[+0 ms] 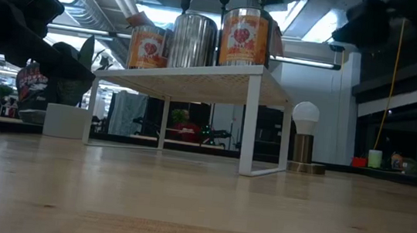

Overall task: Pick & Place candle stick holders
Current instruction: Return to Home Position

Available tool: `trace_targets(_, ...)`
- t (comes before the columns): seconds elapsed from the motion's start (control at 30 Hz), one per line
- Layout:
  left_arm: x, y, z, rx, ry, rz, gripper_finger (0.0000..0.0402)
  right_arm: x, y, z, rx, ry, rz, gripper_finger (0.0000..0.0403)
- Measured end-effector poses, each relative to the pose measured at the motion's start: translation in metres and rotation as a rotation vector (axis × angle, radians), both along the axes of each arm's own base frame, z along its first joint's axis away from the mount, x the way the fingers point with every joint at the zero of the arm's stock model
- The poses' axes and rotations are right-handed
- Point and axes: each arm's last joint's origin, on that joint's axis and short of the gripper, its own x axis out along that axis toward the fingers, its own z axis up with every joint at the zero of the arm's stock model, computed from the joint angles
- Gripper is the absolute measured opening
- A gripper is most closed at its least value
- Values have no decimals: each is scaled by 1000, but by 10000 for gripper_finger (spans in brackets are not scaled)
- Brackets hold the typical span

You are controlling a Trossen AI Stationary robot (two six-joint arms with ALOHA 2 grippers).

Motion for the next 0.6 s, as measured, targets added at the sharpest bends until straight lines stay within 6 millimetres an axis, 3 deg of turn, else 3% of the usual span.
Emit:
trace_targets(0.3,0,0,0,0,0,0,400,-36,-17,-33,6,-178,131,400)
trace_targets(0.6,0,0,0,0,0,0,400,-46,-30,-48,-102,-234,198,400)
